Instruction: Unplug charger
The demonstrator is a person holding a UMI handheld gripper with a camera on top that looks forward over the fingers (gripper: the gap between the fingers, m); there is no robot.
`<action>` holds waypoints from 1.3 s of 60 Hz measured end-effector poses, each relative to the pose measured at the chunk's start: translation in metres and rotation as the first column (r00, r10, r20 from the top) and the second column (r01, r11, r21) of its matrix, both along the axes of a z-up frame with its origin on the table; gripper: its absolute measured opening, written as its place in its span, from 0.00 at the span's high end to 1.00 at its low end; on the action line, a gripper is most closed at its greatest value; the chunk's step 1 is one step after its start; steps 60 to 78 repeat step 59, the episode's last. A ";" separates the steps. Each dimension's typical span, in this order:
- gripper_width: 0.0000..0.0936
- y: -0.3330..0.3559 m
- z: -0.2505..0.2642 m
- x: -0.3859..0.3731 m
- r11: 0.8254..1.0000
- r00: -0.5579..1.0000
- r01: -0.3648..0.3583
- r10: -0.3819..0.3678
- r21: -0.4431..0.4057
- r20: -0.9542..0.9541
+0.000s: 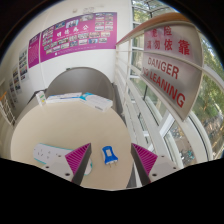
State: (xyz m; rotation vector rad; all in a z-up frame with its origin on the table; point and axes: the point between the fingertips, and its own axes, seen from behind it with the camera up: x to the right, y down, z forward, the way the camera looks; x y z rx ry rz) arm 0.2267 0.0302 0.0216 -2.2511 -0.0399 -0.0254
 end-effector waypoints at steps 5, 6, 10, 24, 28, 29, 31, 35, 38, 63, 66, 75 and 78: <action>0.09 -0.006 0.027 0.001 0.998 1.000 0.005 -0.006 0.056 0.022; 0.09 -0.009 0.032 0.000 0.998 1.000 0.006 -0.007 0.065 0.025; 0.09 -0.025 0.053 -0.004 0.996 1.000 0.010 -0.012 0.093 0.025; 0.09 -0.121 0.129 -0.029 0.985 0.998 0.057 -0.059 0.160 0.008; 0.09 -0.156 0.147 -0.037 0.982 0.997 0.076 -0.080 0.173 0.015; 0.09 -0.165 0.151 -0.041 0.982 0.996 0.079 -0.084 0.173 0.018; 0.09 -0.182 0.158 -0.047 0.982 0.996 0.084 -0.089 0.172 0.024; 0.09 -0.215 0.170 -0.057 0.980 0.994 0.096 -0.104 0.174 0.036; 0.08 -0.240 0.178 -0.065 0.978 0.993 0.103 -0.113 0.183 0.043; 0.09 -0.334 0.203 -0.103 0.974 0.989 0.124 -0.138 0.190 0.061; 0.09 -0.334 0.203 -0.103 0.974 0.989 0.124 -0.138 0.190 0.061; 0.09 -0.334 0.203 -0.103 0.974 0.989 0.124 -0.138 0.190 0.061; 0.09 -0.334 0.203 -0.103 0.974 0.989 0.124 -0.138 0.190 0.061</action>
